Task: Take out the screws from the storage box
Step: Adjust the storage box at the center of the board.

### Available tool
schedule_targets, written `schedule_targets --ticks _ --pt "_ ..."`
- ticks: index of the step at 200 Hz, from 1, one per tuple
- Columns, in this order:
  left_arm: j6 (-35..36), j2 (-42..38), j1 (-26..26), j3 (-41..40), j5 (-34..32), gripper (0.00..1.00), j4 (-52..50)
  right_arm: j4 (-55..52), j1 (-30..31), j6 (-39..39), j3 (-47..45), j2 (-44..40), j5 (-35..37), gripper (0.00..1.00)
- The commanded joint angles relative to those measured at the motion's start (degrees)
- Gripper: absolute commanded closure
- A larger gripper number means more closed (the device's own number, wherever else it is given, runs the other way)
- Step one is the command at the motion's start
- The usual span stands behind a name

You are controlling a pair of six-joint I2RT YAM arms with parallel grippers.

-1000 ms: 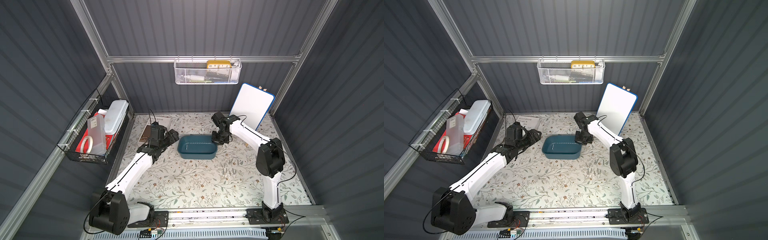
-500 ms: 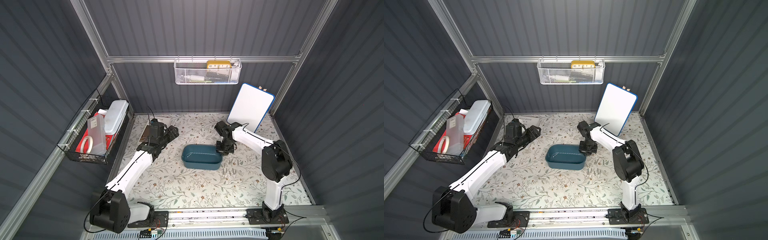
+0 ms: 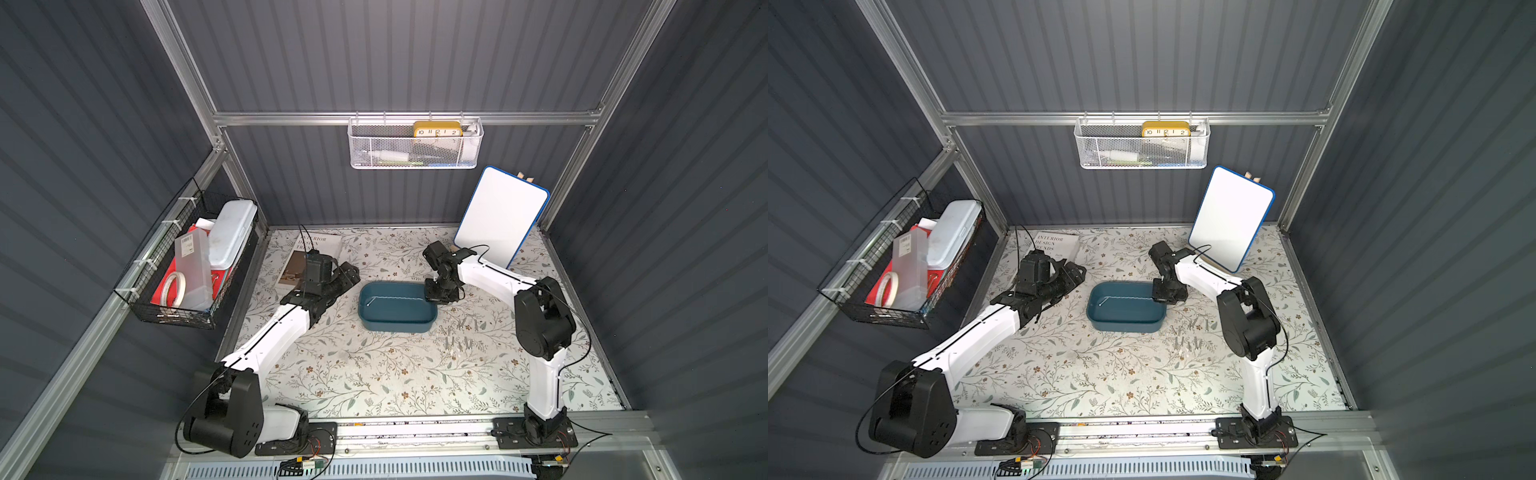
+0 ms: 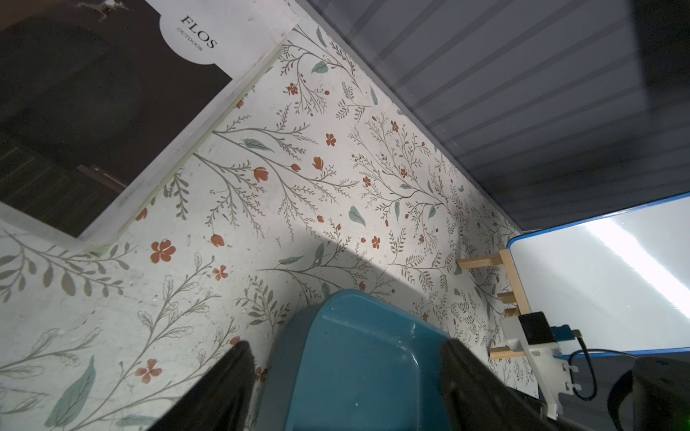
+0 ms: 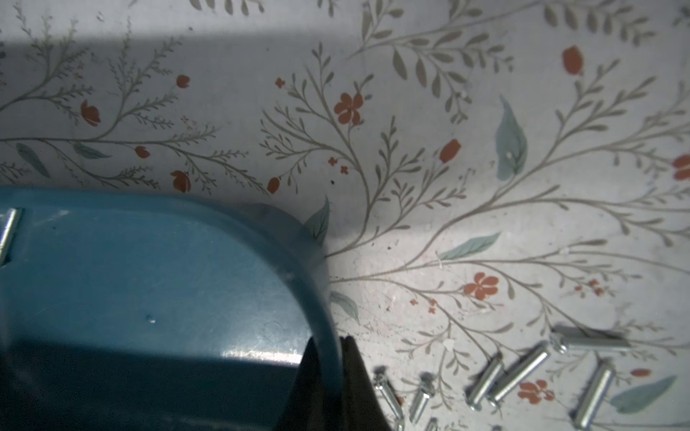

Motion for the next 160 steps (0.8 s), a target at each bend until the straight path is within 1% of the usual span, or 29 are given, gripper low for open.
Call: schedule_targets --ticks 1,32,61,85,106,125,144,160 --pt "-0.8 1.4 0.1 -1.0 1.5 0.19 1.9 0.7 0.5 -2.2 1.7 2.5 1.3 0.94" --pt "-1.1 2.6 0.1 -1.2 0.9 0.19 2.0 0.4 0.4 -2.7 2.7 3.0 1.1 0.90" --pt "-1.5 3.2 0.1 -1.9 1.0 0.19 2.9 1.3 0.4 -2.7 2.8 1.9 1.6 0.80" --pt "-1.4 4.1 0.1 -2.2 1.2 0.19 3.4 1.6 0.5 -2.8 2.9 0.6 2.4 0.75" --pt "-1.5 4.5 0.1 -2.4 0.8 0.19 3.5 0.3 0.4 -3.1 3.6 -0.5 3.8 0.74" --pt "-1.9 4.2 0.1 -3.0 0.9 0.19 4.1 -2.2 0.5 -2.6 4.6 -2.3 6.6 0.74" --pt "-2.1 4.4 0.1 -3.1 1.2 0.19 4.6 -4.8 0.9 0.5 4.8 -6.0 9.7 0.73" --pt "-2.1 4.8 0.1 -2.8 0.7 0.19 4.4 -4.7 2.5 2.2 4.0 -9.5 12.2 0.73"
